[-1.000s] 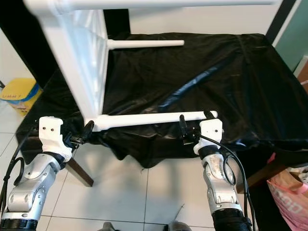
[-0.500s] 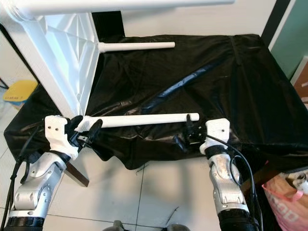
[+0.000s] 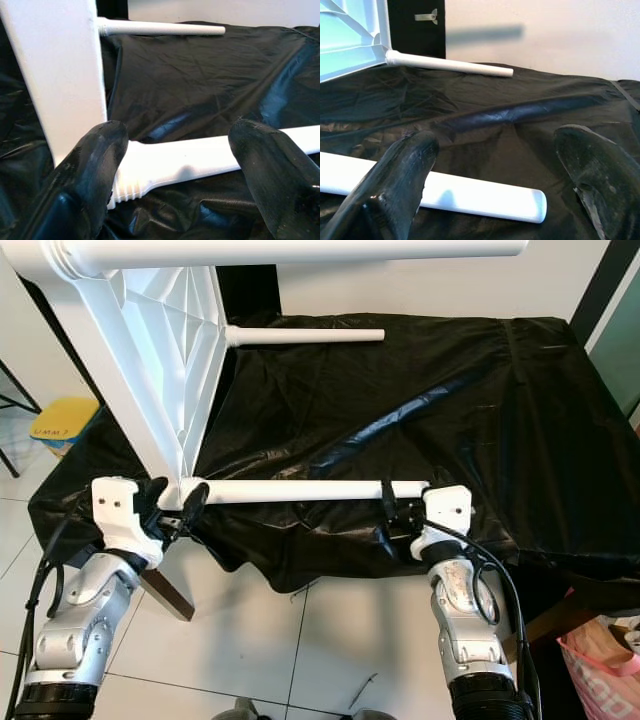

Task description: Building children table

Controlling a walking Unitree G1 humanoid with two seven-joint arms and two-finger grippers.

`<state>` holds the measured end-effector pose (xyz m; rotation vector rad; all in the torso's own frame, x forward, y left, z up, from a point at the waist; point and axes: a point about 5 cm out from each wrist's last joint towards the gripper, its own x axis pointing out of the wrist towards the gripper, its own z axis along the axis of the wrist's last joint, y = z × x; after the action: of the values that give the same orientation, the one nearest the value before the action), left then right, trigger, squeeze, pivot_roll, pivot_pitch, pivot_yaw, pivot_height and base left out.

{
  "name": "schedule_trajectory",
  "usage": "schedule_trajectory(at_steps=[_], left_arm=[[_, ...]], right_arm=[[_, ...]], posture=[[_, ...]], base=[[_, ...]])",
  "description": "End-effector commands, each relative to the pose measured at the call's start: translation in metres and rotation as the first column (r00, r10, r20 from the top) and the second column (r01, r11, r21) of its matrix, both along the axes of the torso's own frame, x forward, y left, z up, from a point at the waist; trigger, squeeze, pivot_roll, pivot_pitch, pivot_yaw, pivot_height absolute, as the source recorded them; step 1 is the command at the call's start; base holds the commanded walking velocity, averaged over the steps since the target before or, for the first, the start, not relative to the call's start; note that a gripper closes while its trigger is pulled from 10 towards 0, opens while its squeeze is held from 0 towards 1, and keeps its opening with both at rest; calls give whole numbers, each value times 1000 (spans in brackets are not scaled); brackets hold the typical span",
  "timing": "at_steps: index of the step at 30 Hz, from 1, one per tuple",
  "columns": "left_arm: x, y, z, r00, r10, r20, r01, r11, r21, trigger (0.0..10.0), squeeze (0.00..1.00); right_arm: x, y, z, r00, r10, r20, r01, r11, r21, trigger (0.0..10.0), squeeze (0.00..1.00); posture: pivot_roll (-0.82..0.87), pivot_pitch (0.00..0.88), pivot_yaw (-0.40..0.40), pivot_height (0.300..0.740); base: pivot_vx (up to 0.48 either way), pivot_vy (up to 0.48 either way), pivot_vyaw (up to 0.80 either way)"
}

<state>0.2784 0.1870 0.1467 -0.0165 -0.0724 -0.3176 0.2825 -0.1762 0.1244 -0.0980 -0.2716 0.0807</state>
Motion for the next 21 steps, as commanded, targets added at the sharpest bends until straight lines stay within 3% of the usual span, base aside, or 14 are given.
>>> schedule_trajectory(at_steps=[1,18,21], left_arm=[[1,0,0,1000,1,5,-1,1000,4,10000,0],[1,1,1,1000,22,12,-21,1000,-14,10000,0],[0,2,-1,1000,30,5,-30,999,-19,10000,0]], right_arm=[[-1,-1,0,1000,-6,-7,6,1000,3,10000,0],[1,-1,1,1000,-2,-5,2,1000,15,10000,0],[0,0,1,1000,0,-1,0,1000,10,10000,0]], posture=[[-50,47,16,740],[-43,57,11,740],[-43,60,10,740]], base=[[0,0,-800],[0,0,-800],[0,0,0]])
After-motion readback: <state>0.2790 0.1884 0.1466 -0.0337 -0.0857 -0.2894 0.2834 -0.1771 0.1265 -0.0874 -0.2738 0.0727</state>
